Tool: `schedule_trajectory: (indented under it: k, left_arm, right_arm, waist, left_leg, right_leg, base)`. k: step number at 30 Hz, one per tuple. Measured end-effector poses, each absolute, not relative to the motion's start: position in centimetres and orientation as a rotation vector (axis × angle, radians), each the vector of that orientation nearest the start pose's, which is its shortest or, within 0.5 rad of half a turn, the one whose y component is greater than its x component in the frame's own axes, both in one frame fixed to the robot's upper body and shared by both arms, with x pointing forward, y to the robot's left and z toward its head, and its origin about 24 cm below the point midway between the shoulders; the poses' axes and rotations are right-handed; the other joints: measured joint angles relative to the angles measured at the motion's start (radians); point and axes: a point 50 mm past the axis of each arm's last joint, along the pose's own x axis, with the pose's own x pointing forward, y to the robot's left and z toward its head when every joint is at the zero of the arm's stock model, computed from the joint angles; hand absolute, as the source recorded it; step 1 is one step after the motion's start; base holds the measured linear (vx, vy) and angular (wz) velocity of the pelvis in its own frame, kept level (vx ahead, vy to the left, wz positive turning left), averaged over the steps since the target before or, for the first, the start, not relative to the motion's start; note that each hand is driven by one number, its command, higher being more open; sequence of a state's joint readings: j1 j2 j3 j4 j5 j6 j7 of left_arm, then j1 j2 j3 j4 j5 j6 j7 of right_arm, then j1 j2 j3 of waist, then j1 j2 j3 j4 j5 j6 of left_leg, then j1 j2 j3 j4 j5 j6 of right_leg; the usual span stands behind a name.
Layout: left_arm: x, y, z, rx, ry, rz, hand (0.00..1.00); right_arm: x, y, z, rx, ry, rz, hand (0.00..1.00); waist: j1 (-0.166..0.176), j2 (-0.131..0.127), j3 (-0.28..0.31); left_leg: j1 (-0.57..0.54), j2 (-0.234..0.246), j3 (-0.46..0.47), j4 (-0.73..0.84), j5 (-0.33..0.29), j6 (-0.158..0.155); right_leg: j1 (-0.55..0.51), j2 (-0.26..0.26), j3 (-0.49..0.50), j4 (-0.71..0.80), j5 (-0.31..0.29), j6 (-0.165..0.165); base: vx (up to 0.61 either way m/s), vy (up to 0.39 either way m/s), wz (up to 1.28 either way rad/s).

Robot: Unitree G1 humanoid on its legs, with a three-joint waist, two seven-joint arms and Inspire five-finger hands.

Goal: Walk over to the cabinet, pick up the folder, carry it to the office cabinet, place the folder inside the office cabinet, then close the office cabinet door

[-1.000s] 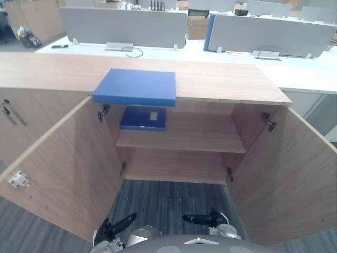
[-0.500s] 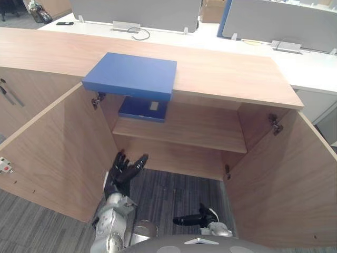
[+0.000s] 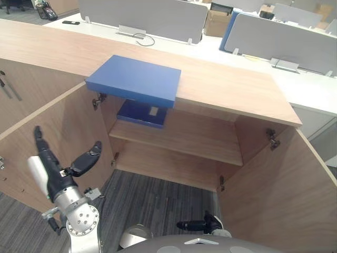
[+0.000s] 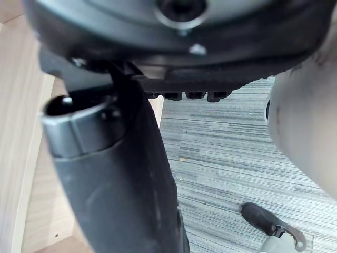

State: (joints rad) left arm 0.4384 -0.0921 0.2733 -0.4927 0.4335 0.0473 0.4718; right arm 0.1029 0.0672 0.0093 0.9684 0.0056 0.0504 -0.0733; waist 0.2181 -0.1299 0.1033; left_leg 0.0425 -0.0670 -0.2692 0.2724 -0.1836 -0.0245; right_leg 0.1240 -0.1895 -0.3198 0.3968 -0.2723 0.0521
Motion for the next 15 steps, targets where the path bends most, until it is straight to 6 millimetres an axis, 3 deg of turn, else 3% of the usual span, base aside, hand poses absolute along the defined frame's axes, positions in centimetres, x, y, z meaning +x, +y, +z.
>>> schedule_trajectory:
  k: [4,10,15]
  left_arm:
    - [13.7,24.5,9.9,0.659,-0.149,0.93,1.0]
    - [15.7,25.4,12.9,0.909,-0.296,0.897,1.0]
    - [16.8,26.7,13.8,1.061,-0.326,0.893,1.0]
  right_arm:
    - [9.9,-13.1,-16.3,0.022,1.129,-0.049,1.0]
    - [10.2,-13.4,-16.5,-0.016,1.128,-0.001,1.0]
    - [10.3,-13.7,-16.5,-0.018,1.134,0.017,1.0]
  waist:
    - [-0.002,0.002,-0.002]
    - [-0.023,0.008,-0.001]
    - [-0.03,0.014,0.0]
  left_leg:
    - [0.023,0.008,0.027,-0.042,0.024,-0.007]
    - [0.045,0.008,0.075,-0.063,0.04,-0.006]
    - [0.078,0.008,0.106,-0.104,0.062,-0.008]
  right_leg:
    - [-0.001,0.01,0.055,-0.027,0.0,0.0]
    - [0.001,0.016,0.12,-0.06,0.014,0.01]
    - [0.0,0.015,0.16,-0.068,0.031,0.018]
  base:
    - [-0.05,-0.006,-0.25]
    - [-0.09,0.056,-0.25]
    - [-0.08,0.055,-0.2]
